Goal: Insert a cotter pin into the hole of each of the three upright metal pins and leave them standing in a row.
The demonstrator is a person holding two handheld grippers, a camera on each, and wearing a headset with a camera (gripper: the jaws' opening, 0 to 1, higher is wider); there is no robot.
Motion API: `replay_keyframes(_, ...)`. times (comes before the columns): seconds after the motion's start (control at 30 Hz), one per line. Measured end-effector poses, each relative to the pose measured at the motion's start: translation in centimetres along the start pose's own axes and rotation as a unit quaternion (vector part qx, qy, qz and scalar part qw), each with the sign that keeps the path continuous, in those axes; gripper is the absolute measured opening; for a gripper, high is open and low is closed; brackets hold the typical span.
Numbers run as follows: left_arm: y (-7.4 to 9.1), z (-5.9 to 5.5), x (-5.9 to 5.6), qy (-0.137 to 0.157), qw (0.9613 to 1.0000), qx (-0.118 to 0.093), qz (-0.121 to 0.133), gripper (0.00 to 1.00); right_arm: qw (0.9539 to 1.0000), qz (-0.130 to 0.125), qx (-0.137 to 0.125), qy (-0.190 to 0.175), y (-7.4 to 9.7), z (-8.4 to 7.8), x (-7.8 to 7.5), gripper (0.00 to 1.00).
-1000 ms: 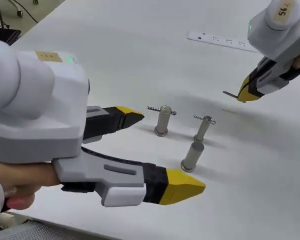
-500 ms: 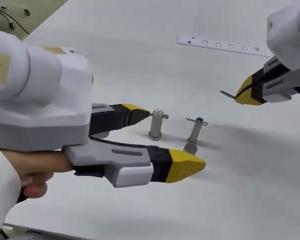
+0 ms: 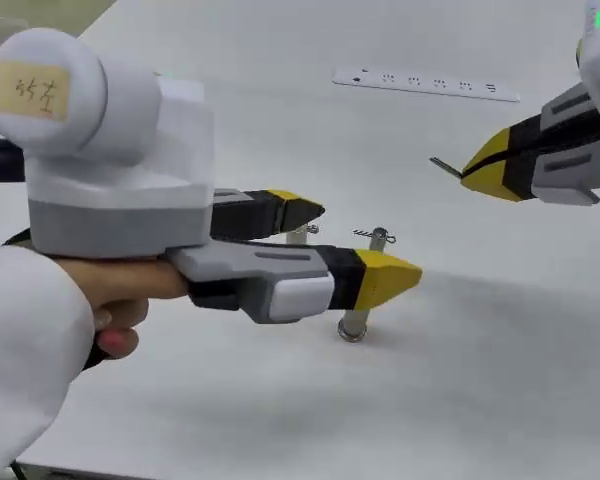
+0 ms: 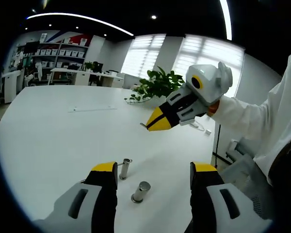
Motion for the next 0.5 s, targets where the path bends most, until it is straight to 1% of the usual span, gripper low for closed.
replay_keyframes(0.1, -0.6, 0.5, 0.3, -0.003, 1.0, -0.002, -0.004, 0.52, 0.9999, -0.003, -0.009, 0.008, 0.5, 0.5, 1.2, 0.0)
replay_keyframes(0.2, -1.2, 1.1, 0.3, -0.002, 0.9999, -0.004, -0.01, 0.51, 0.9998, -0.005, -0.017, 0.009, 0.8, 0.9, 2.0, 0.0)
replay_keyframes(0.3, -1.7, 1.6, 0.3, 0.005, 0.9998, -0.008, -0.018, 0.48, 0.9996, -0.01, -0.023, 0.015, 0.8, 1.3, 2.4, 0.0)
replay_keyframes(0.43, -2.2, 2.0, 0.4, 0.014, 0.9995, -0.011, -0.025, 0.4, 0.9993, -0.017, -0.022, 0.025, 0.8, 1.4, 2.8, 0.0)
replay_keyframes(0.5, -2.5, 2.2, 0.3, 0.027, 0.999, -0.01, -0.034, 0.37, 0.999, -0.023, -0.02, 0.033, 0.8, 1.3, 3.1, 0.0)
Point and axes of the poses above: the centre of the closed fingertips' face, and the gripper's own axes: y roughly backward along the fingers, x roughly to its left, z roughly out of its top, the point moved 6 cm from there along y, roughly backward along the fingers, and after that the axes turned 4 degrees about -y, right-handed, at the moved point
